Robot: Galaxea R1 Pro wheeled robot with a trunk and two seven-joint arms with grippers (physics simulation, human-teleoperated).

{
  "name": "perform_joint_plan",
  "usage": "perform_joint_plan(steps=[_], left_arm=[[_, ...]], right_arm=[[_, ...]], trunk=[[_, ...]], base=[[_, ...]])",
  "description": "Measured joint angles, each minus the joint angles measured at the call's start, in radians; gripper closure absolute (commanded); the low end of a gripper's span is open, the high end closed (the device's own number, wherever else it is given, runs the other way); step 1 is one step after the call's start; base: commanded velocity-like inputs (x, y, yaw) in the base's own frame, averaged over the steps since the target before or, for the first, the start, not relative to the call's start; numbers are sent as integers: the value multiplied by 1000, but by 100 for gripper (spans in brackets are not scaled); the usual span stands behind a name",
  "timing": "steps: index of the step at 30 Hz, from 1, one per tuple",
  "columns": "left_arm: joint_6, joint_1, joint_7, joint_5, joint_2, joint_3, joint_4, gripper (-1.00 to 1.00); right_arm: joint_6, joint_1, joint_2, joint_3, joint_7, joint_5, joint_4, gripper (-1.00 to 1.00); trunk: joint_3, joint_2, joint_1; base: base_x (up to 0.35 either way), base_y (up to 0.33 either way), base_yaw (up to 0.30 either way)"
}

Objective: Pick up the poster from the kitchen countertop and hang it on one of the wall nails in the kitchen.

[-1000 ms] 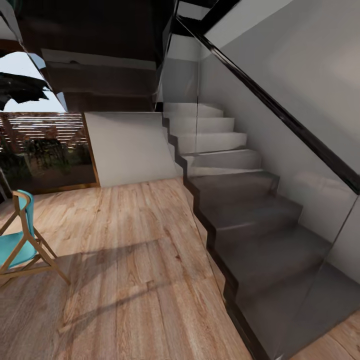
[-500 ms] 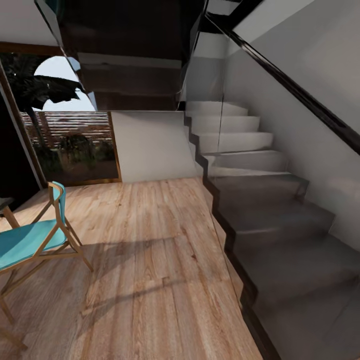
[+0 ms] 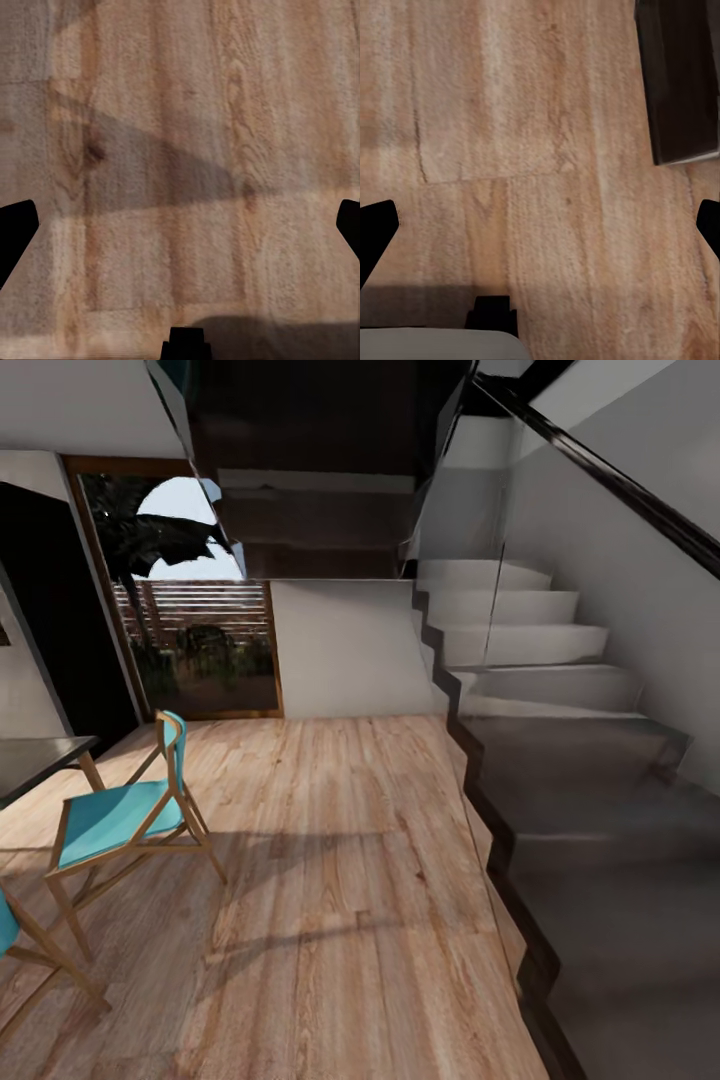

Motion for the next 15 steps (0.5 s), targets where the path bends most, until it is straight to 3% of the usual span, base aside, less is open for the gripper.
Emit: perform_joint_plan(steps=[15], left_arm=[[0, 0, 0, 0, 0, 0, 0, -100]], right_arm=[[0, 0, 0, 0, 0, 0, 1, -100]], trunk=[[-6, 0, 0]], base=[[0, 0, 271]])
